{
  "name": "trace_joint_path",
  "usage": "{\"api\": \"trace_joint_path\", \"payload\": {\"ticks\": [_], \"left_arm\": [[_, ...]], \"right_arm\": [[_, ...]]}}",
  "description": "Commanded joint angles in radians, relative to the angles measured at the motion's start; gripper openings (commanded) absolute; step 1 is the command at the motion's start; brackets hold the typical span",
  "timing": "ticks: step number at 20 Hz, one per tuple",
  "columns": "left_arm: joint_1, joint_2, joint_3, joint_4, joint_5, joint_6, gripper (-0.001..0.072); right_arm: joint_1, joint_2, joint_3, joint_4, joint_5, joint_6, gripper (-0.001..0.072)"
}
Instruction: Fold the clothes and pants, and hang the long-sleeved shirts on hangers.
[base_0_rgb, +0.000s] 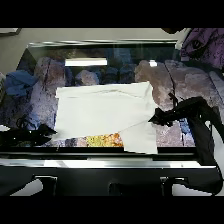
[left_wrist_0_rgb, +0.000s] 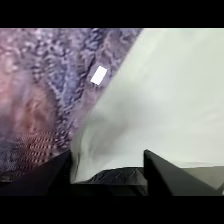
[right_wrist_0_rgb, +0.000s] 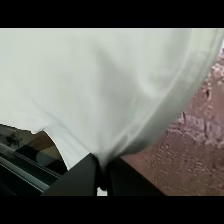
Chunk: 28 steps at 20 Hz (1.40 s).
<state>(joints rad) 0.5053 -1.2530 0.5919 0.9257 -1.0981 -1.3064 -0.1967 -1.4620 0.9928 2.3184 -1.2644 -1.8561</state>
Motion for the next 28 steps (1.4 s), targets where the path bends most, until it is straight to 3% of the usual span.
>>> {"api": "trace_joint_path", "payload": {"ticks": [1, 3, 5, 11, 17, 22, 28], "left_arm": [[-0.039, -0.037, -0.008, -0.007, 0.016, 0.006, 0.0298], [-0.054, -0.047, -0.008, -0.009, 0.013, 0.006, 0.0221], [-0.058, -0.046, -0.007, -0.025, 0.007, 0.006, 0.0018], [-0.084, -0.008, 0.114, -0.134, -0.066, 0.018, 0.0013], [-0.159, 0.089, 0.709, -0.110, -0.074, -0.090, 0.0013], [-0.170, 0.231, 1.200, 0.182, -0.111, -0.290, 0.0013], [-0.170, 0.515, 1.267, 0.460, -0.163, -0.447, 0.0013]], "right_arm": [[0.001, 0.021, 0.000, 0.000, -0.002, 0.014, 0.0032], [0.001, 0.043, 0.000, -0.001, -0.002, 0.014, 0.0032], [0.001, 0.064, 0.000, -0.001, -0.003, 0.032, 0.0031], [0.001, 0.164, 0.050, 0.028, -0.006, 0.047, 0.0031], [0.001, 0.227, 0.579, 0.023, 0.001, 0.099, 0.0030], [0.001, 0.380, 0.990, -0.071, -0.004, 0.188, 0.0030], [0.001, 0.679, 1.045, -0.229, -0.002, 0.320, 0.0030]]}}
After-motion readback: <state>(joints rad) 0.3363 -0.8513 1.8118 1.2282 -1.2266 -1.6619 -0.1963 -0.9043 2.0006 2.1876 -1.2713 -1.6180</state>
